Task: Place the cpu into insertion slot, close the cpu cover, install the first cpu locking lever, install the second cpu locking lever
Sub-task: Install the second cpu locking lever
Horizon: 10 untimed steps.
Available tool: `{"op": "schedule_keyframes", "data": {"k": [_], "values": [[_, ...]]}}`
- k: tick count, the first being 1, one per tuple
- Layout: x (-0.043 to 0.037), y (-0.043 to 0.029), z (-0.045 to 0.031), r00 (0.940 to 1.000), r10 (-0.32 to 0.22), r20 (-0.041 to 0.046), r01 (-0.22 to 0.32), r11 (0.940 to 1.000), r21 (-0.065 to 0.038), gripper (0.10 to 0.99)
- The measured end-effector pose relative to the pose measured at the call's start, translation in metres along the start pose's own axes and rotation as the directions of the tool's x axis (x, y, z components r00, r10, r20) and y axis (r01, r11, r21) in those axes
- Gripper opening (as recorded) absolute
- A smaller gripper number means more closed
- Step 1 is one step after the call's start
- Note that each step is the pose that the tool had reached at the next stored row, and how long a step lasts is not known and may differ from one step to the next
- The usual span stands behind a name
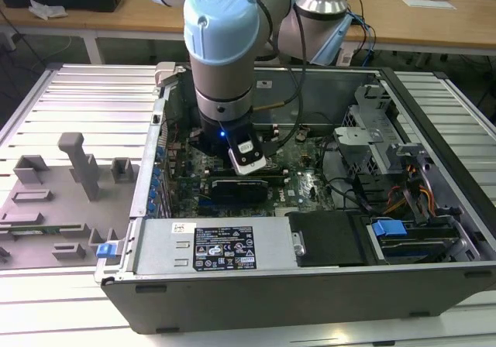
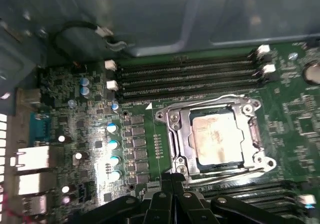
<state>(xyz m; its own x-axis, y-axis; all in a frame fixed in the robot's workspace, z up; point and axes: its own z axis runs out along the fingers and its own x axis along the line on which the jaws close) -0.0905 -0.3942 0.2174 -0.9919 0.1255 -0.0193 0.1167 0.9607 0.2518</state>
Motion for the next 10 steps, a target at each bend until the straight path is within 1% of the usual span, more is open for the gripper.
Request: {"op": "schedule_keyframes", "data": {"k": [2, 3, 4, 5, 6, 7, 10], "values": [[-0.0002, 0.0036, -0.0127, 1.0, -0.001, 0.002, 0.001, 1.0, 0.001, 0.106], [-0.0003, 0.0043, -0.0155, 1.0, -0.001, 0.0023, 0.001, 1.0, 0.003, 0.106], [-0.0006, 0.0047, -0.0162, 1.0, -0.001, 0.0031, 0.001, 1.0, 0.007, 0.106], [-0.0029, 0.005, -0.0161, 1.0, 0.0, 0.0037, 0.0, 0.9999, 0.012, 0.106], [-0.0057, 0.0053, -0.016, 1.0, 0.001, 0.004, -0.001, 0.9999, 0.013, 0.106], [-0.0115, 0.0059, -0.0157, 1.0, 0.001, 0.004, -0.001, 0.9999, 0.013, 0.106], [-0.0232, 0.0073, -0.0152, 1.0, 0.001, 0.0041, -0.001, 0.9999, 0.014, 0.106]]}}
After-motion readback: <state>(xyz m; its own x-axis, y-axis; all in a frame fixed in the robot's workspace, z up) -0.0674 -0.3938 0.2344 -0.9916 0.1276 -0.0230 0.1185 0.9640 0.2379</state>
